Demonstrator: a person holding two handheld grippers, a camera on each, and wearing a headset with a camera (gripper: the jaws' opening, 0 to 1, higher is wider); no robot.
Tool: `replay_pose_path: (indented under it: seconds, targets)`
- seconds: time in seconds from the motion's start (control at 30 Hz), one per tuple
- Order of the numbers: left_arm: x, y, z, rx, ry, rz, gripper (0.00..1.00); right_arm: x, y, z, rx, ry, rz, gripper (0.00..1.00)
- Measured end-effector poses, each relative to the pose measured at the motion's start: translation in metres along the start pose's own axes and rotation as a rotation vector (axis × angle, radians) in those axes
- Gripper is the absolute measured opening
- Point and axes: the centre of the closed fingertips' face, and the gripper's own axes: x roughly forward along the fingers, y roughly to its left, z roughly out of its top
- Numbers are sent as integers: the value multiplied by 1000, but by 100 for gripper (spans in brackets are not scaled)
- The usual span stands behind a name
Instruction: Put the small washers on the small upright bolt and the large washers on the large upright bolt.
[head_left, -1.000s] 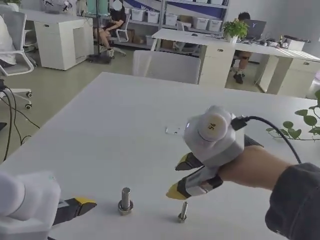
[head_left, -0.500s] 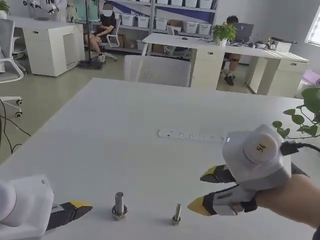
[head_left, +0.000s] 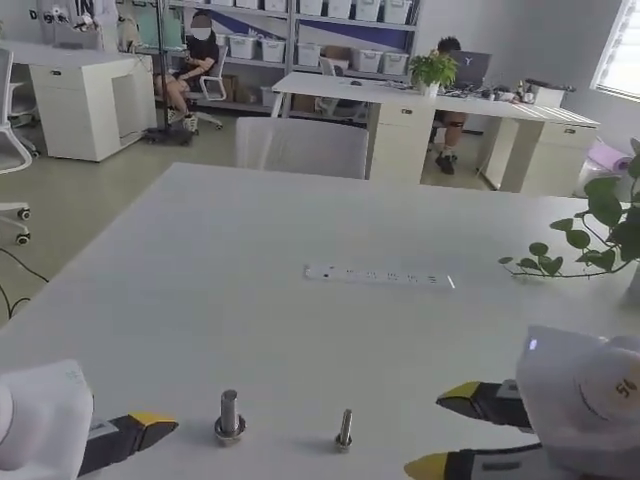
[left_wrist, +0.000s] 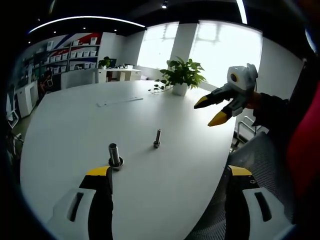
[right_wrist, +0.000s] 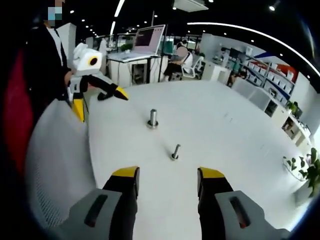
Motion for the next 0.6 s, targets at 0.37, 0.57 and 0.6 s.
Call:
replay_pose_path:
  seconds: [0.37, 0.57, 0.6]
  targets:
    - [-8, -6, -4, -7, -14, 8, 94, -15, 9, -5, 73, -113, -52, 56]
    - [-13, -4, -8, -16, -26, 21, 96, -20, 19, -13, 92, -139, -68, 63]
    - [-13, -3, -9, -15, -22, 25, 97, -20, 19, -14, 96, -139, -69, 66]
